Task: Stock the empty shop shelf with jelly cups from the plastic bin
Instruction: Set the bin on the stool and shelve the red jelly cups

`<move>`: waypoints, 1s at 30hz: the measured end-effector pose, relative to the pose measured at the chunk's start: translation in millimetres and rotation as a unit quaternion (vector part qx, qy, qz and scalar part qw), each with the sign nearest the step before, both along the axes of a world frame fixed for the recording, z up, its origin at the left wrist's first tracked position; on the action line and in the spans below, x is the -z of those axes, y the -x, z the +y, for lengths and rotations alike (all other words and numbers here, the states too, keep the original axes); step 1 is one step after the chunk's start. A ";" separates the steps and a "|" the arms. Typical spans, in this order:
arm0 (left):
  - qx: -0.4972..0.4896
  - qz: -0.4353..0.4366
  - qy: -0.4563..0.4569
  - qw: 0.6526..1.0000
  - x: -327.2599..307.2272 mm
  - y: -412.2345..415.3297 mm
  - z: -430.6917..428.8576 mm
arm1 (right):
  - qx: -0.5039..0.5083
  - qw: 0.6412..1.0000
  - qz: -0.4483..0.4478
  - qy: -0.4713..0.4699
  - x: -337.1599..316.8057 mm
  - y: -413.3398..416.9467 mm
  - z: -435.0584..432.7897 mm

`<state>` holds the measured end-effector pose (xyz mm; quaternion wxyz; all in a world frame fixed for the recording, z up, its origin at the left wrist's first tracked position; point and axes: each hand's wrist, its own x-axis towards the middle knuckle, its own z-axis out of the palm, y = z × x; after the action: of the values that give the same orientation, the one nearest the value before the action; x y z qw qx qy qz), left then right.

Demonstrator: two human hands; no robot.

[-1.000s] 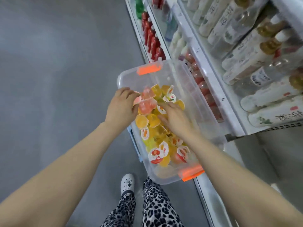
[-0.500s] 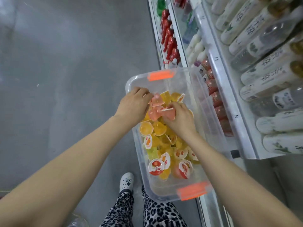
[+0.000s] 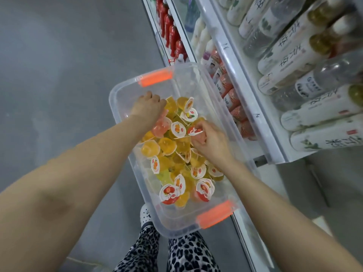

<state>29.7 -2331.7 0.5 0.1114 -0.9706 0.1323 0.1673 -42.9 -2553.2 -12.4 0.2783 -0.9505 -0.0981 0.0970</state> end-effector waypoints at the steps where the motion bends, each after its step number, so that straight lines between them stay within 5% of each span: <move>1: -0.001 -0.003 -0.004 1.000 -2.6 1.2 -0.3 | 0.002 1.000 -0.004 0.000 -1.7 2.6 -0.4; 5: -0.017 -0.047 0.017 0.999 -13.6 13.2 3.8 | 0.009 1.000 -0.014 -0.015 -11.1 14.9 -1.6; 16: -0.147 -0.052 0.395 0.906 -63.6 93.2 -1.9 | 0.087 0.993 -0.071 -0.024 -67.2 80.8 -11.2; 20: -0.113 -0.026 0.487 0.865 -86.9 128.9 -17.7 | 0.147 0.981 -0.121 -0.027 -96.0 122.5 -29.6; 30: 0.069 0.017 0.529 0.845 -132.5 194.0 -102.9 | 0.311 0.929 -0.199 -0.001 -151.8 240.8 -97.0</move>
<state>-164.3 -2434.6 133.0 -0.4103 -0.8676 0.2691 0.0803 -283.7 -2650.2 139.4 0.2698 -0.9331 0.1487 -0.1856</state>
